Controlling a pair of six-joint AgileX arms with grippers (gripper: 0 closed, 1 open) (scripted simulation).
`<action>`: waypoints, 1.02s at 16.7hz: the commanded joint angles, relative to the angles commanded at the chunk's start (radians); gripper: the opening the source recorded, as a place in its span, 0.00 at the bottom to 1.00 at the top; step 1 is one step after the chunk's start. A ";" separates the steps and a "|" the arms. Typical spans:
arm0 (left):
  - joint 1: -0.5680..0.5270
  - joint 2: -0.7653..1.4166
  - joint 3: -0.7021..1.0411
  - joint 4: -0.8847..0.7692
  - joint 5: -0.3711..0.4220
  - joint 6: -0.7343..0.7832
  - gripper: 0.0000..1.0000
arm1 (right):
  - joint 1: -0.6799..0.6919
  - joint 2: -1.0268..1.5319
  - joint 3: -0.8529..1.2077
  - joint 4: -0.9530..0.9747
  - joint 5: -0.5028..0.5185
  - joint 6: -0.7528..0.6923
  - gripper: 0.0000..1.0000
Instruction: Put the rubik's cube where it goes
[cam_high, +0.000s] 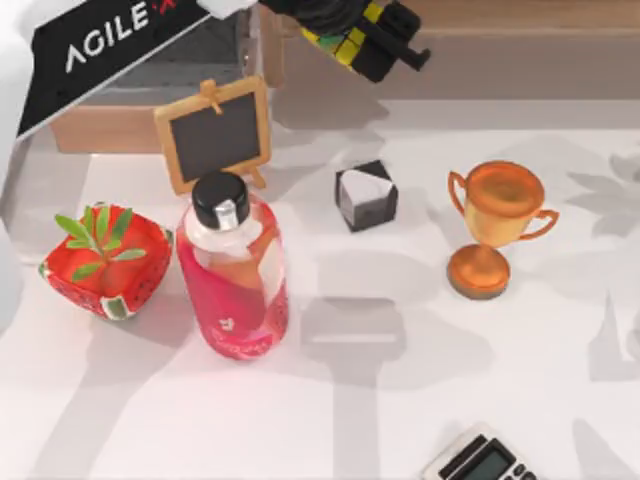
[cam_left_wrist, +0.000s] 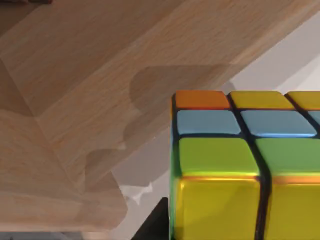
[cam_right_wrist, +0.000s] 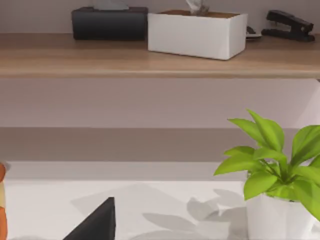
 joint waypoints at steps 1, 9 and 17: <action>0.032 -0.014 0.019 -0.100 0.031 0.016 0.00 | 0.000 0.000 0.000 0.000 0.000 0.000 1.00; 0.421 0.042 0.262 -0.703 0.153 0.132 0.00 | 0.000 0.000 0.000 0.000 0.000 0.000 1.00; 0.824 0.297 0.577 -0.868 0.149 0.178 0.00 | 0.000 0.000 0.000 0.000 0.000 0.000 1.00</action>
